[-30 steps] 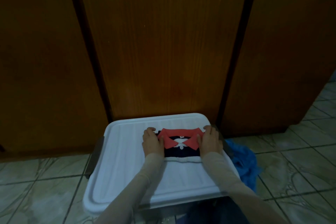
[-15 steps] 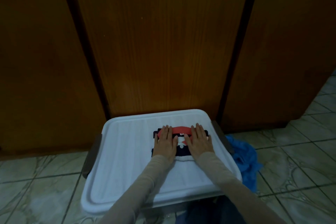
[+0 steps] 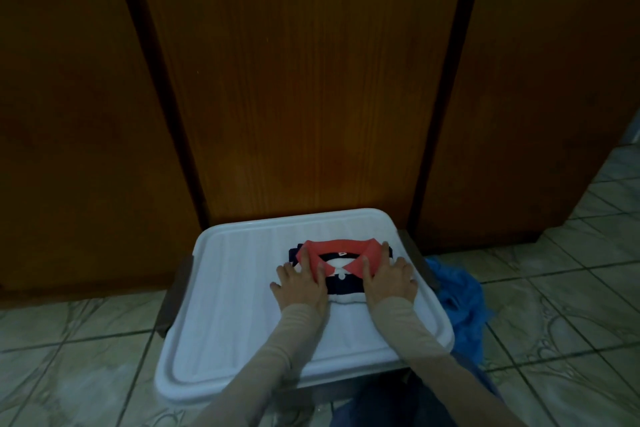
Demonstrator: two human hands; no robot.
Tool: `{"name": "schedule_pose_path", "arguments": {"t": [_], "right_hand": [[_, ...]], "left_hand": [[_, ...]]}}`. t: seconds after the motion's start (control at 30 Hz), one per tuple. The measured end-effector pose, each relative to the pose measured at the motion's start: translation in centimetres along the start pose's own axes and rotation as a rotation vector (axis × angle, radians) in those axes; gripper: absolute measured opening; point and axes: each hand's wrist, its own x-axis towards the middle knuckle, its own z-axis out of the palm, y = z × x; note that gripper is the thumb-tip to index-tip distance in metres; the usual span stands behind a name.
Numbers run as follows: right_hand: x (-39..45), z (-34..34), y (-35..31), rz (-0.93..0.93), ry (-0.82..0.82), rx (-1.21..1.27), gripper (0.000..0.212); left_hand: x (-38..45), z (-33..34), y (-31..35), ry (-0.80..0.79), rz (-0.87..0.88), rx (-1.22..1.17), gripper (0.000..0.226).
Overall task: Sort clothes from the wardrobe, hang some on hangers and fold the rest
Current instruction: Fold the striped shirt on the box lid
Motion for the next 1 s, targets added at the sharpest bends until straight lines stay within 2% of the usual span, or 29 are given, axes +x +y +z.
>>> {"name": "schedule_pose_path", "arguments": {"t": [0.1, 0.3, 0.6, 0.8, 1.0], "right_hand": [[-0.2, -0.2, -0.2, -0.001, -0.017, 0.065, 0.061], [-0.2, -0.2, -0.2, -0.034, 0.002, 0.268, 0.047], [0.1, -3.8, 1.0, -0.125, 0.115, 0.284, 0.040], [1.0, -9.5, 5.2, -0.137, 0.264, 0.326, 0.044], [2.0, -17.4, 13.2, -0.057, 0.494, 0.365, 0.043]], "left_hand": [[-0.1, -0.5, 0.3, -0.005, -0.031, -0.045, 0.052], [-0.4, -1.0, 0.6, 0.007, -0.017, -0.305, 0.050], [-1.3, -2.0, 2.3, 0.030, 0.008, -0.636, 0.047], [-2.2, -4.3, 8.3, 0.030, 0.166, -0.771, 0.048], [-4.6, -6.9, 18.9, -0.032, 0.423, -0.922, 0.046]]}}
